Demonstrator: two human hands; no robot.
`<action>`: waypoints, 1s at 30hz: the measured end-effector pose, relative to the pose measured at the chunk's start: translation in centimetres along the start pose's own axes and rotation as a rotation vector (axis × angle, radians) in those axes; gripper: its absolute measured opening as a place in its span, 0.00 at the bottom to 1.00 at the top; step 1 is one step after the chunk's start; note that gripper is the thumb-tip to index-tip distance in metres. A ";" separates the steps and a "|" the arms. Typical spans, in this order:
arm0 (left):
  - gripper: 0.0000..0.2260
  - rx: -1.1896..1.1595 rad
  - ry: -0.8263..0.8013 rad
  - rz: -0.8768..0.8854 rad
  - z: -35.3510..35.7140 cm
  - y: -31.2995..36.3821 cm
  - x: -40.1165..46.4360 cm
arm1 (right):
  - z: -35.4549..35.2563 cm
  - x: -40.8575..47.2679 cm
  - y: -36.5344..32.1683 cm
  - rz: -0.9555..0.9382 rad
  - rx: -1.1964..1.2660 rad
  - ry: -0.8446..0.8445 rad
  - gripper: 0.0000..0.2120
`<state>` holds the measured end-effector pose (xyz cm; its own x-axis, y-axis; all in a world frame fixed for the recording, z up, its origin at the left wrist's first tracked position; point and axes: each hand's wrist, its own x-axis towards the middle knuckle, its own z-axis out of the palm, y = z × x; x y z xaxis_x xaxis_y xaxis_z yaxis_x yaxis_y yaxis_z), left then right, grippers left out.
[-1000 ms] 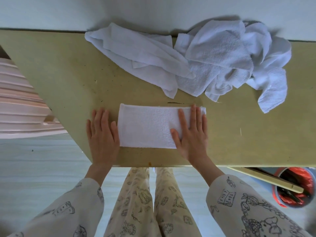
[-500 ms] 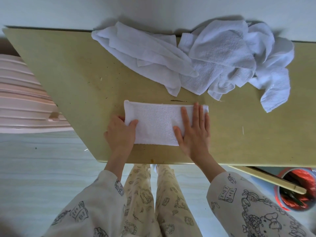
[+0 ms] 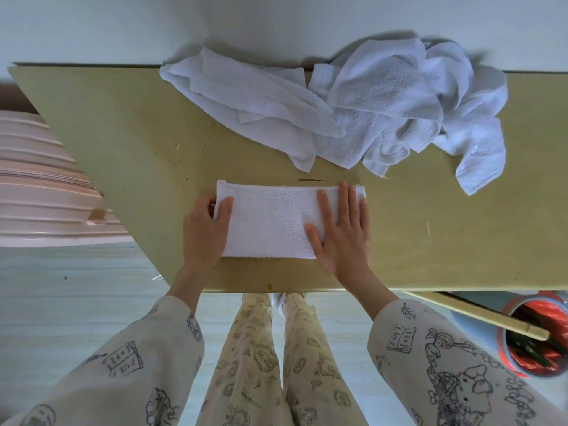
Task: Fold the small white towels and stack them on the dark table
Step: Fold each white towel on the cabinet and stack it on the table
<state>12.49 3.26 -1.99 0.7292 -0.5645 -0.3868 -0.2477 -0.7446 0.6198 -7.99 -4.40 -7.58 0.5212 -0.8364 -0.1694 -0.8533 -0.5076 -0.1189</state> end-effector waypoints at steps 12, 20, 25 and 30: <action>0.08 -0.035 0.025 0.304 4.4 7.5 -4.3 | -5.2 -0.9 1.5 0.076 0.611 0.313 0.18; 0.09 0.097 -0.166 0.326 10.6 9.6 -5.8 | -6.0 -0.3 3.6 0.638 1.252 -0.082 0.10; 0.12 0.047 -0.305 0.342 11.4 9.5 -6.6 | -5.3 0.2 4.2 0.627 1.216 -0.138 0.14; 0.11 -0.005 -0.280 0.485 11.4 7.5 -6.6 | -5.6 0.5 4.1 0.583 1.131 -0.126 0.13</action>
<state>-1.43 -2.70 -2.58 0.3352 -0.9154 -0.2229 -0.5090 -0.3751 0.7747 -11.34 -8.03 -2.65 0.1262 -0.8184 -0.5606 -0.5005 0.4354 -0.7483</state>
